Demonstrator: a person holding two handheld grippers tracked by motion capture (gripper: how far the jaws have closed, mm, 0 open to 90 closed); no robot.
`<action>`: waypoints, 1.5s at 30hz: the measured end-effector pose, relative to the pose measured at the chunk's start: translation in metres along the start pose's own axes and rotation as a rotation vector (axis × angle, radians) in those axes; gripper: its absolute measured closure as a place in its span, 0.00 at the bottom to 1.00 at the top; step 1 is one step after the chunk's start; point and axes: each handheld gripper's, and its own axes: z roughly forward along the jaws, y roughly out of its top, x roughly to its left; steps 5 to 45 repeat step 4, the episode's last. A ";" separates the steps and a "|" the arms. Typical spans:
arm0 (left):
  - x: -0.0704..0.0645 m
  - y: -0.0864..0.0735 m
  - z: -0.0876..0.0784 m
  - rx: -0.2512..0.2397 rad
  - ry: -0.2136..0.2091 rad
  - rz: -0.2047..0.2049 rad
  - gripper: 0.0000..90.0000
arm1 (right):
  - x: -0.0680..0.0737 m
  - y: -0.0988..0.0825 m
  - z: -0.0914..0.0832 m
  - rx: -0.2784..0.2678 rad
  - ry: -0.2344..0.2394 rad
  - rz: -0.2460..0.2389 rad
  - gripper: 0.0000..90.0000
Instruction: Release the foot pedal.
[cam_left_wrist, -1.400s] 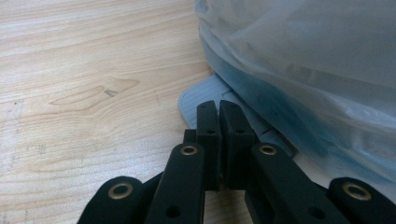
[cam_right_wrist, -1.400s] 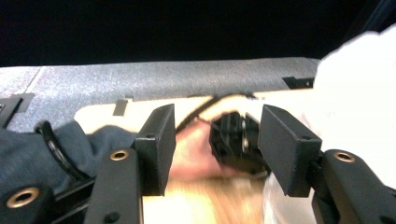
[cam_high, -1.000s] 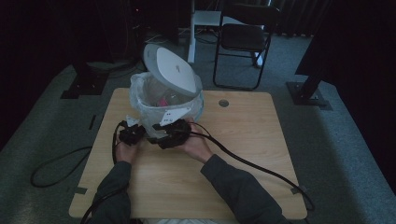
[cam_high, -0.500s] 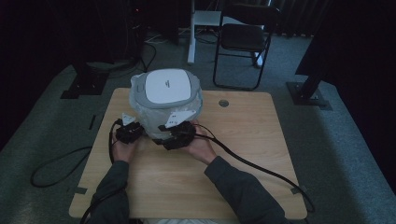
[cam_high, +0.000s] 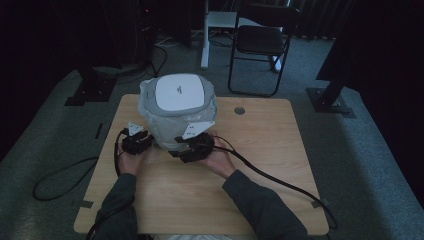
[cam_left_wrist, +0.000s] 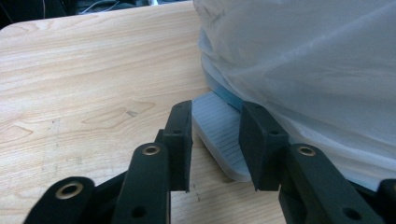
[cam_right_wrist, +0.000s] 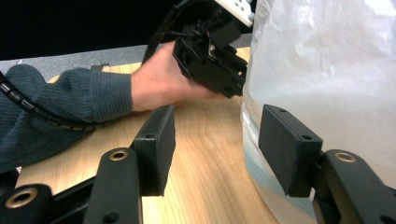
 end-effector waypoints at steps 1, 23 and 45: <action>0.000 0.000 0.000 0.000 -0.001 0.003 0.72 | -0.001 -0.001 0.000 0.001 -0.002 -0.002 0.50; 0.000 -0.001 -0.002 -0.001 0.003 0.009 0.70 | -0.001 -0.003 -0.002 0.005 -0.008 -0.007 0.50; 0.000 -0.001 -0.002 -0.001 0.003 0.009 0.70 | -0.001 -0.003 -0.002 0.005 -0.008 -0.007 0.50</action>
